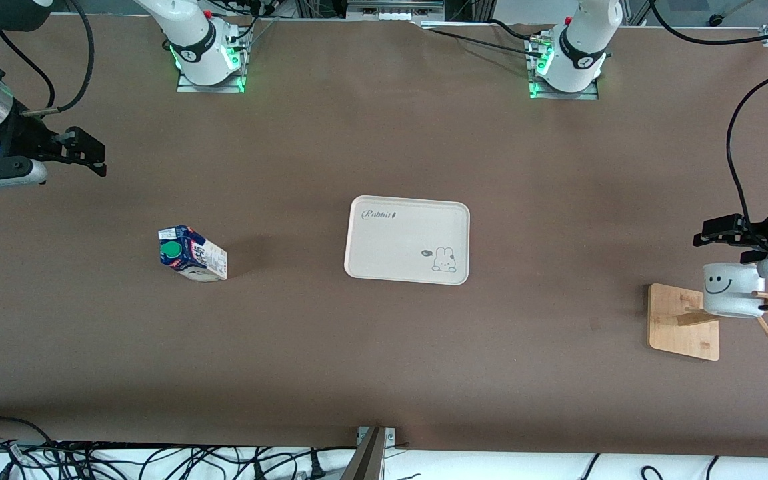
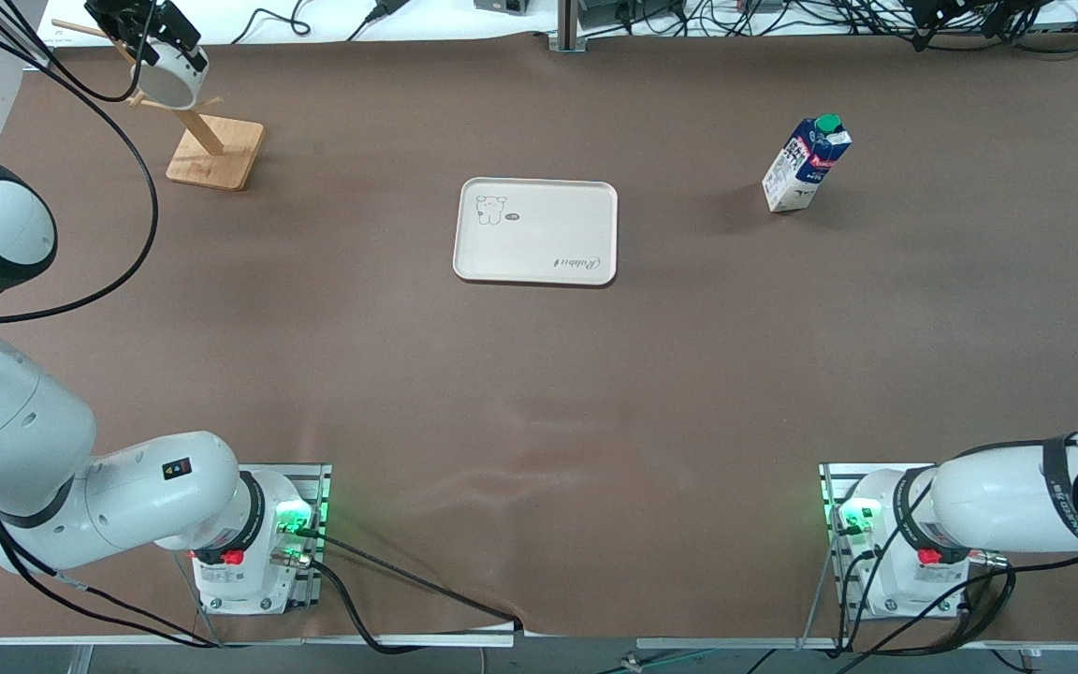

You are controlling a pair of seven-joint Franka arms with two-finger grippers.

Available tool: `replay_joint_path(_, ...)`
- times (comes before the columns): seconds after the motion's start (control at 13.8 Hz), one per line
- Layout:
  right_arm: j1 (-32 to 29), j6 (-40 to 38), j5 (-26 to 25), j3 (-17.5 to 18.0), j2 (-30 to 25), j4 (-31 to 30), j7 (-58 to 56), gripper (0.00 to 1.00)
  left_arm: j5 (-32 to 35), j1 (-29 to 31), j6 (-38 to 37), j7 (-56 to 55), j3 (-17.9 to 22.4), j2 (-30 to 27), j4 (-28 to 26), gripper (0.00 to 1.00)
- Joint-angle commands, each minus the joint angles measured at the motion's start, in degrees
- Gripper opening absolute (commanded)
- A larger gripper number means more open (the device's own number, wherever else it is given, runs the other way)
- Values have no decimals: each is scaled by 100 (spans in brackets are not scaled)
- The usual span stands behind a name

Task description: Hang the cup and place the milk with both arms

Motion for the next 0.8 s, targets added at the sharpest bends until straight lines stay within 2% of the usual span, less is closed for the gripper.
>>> replay_joint_path(0.0, -53, -76, 80, 18, -3, 64, 27, 100, -21, -7, -123, -205, -56, 2, 128, 100)
replay_joint_path(0.29, -53, -137, 80, 18, -38, 46, 45, 100, -3, -217, -149, -476, -56, -121, 75, 100)
replay_joint_path(0.73, -53, -331, 273, 62, -99, 55, 97, 100, 892, -1183, -571, -1925, -56, -402, 75, 100)
